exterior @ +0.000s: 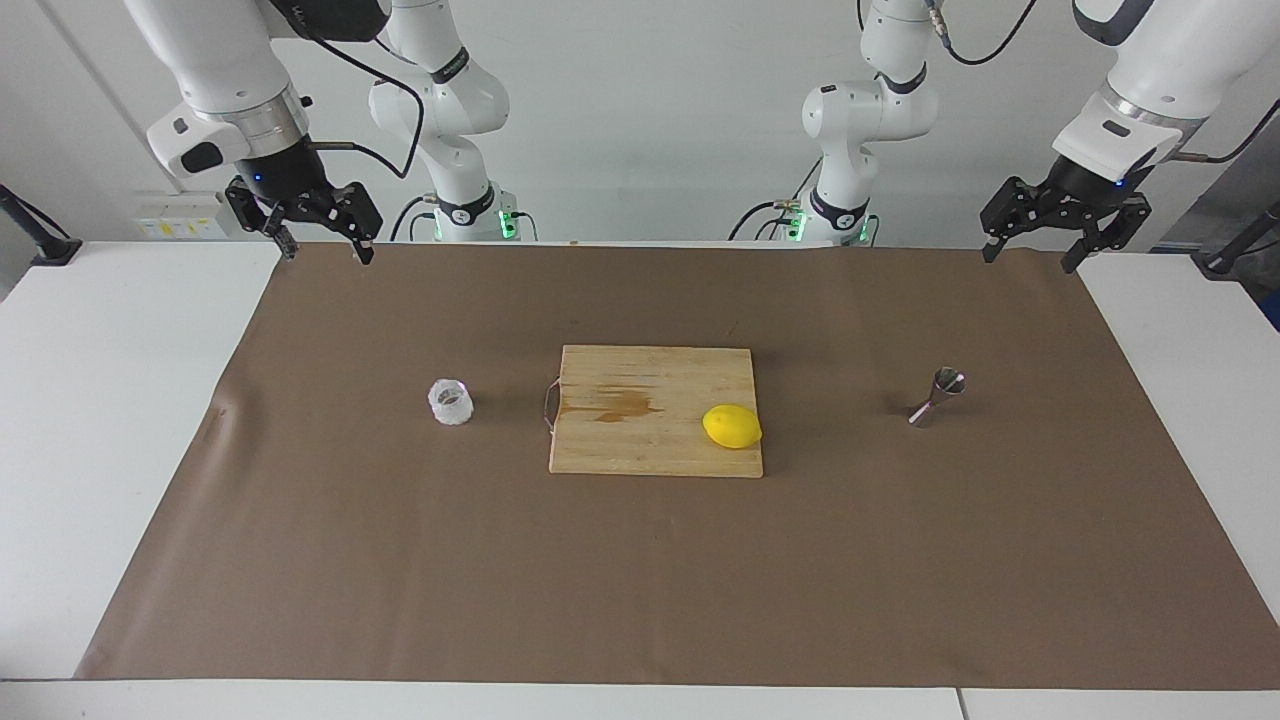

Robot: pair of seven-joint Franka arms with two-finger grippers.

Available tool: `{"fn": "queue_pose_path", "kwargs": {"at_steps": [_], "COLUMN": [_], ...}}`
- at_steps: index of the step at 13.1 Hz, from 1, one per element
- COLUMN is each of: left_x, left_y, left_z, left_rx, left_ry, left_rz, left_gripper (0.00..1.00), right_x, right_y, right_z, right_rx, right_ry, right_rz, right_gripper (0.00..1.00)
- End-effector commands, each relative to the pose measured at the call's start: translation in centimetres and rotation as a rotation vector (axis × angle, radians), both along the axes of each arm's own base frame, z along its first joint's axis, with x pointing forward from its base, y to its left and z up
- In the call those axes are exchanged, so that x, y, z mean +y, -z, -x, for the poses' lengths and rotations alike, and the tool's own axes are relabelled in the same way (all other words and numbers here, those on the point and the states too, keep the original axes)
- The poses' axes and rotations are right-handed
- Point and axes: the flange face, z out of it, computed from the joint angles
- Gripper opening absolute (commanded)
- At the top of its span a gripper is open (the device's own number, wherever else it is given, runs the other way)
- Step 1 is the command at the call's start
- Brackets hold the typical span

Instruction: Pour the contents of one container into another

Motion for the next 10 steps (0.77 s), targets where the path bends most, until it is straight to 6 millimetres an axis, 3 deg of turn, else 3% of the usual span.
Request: {"fn": "queue_pose_path", "kwargs": {"at_steps": [1, 10], "left_x": [0.29, 0.27], "left_y": [-0.57, -0.17], "left_z": [-0.06, -0.28], "left_rx": [0.002, 0.005], "left_ry": [0.008, -0.006], "left_rz": [0.012, 0.014], "left_gripper": [1.0, 1.0], "right_x": [-0.27, -0.27], "right_y": [0.03, 0.03], "right_z": [0.42, 0.42], "right_rx": [0.009, 0.009], "right_ry": [-0.003, -0.003], "right_rz": [0.005, 0.005], "right_gripper": [1.0, 1.0]}}
